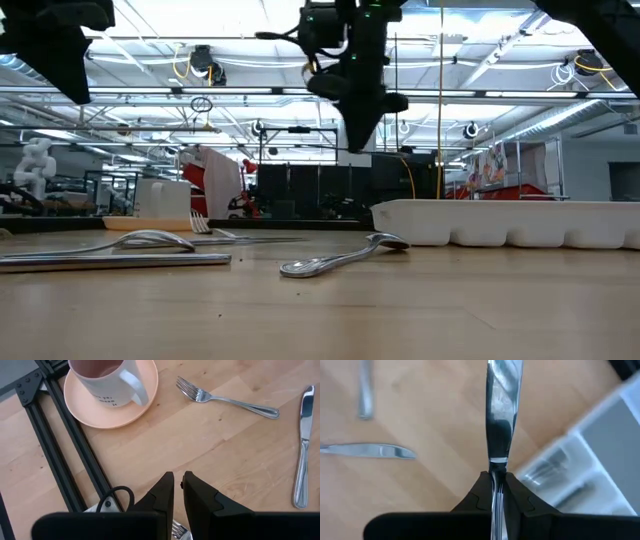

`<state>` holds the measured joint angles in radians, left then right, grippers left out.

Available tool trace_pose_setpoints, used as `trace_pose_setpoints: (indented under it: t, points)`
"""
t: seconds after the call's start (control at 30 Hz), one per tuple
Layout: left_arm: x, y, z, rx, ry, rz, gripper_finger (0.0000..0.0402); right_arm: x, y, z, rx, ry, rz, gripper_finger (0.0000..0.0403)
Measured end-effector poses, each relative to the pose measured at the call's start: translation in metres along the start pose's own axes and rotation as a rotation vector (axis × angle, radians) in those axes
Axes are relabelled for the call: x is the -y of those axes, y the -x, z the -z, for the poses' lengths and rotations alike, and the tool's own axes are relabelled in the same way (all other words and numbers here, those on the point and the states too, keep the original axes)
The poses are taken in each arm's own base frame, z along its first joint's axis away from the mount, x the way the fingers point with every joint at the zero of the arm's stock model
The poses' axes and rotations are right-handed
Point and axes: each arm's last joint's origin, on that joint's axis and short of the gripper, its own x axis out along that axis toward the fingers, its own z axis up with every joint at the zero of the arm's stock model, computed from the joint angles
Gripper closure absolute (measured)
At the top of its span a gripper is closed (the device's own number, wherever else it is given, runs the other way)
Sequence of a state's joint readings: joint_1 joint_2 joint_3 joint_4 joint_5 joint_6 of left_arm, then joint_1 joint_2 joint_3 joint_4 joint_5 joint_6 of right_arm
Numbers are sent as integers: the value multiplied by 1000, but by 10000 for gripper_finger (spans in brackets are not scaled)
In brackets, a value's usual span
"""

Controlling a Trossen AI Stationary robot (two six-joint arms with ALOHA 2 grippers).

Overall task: Sort silverware
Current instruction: Put the top silver knife into the white silverware tray

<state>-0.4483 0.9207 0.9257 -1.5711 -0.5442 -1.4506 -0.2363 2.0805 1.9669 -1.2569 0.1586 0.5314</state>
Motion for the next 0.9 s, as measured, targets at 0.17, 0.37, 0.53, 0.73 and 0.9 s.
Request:
trace_pose_setpoints:
  t: [0.17, 0.37, 0.53, 0.73, 0.9]
  points:
    - [0, 0, 0, 2, 0, 0, 353, 12, 12, 10, -53, -72, 92, 402]
    - [0, 0, 0, 6, -9, 0, 353, 14, 21, 25, -78, -120, 174, 402]
    - [1, 0, 0, 10, -23, 6, 353, 24, 16, 47, -98, -198, 198, 402]
    - [1, 0, -1, 18, -43, 9, 353, 45, 13, 83, -43, -348, 137, 402]
    - [2, 0, -1, 32, -40, 12, 353, 57, 4, 104, 31, -499, 74, 402]
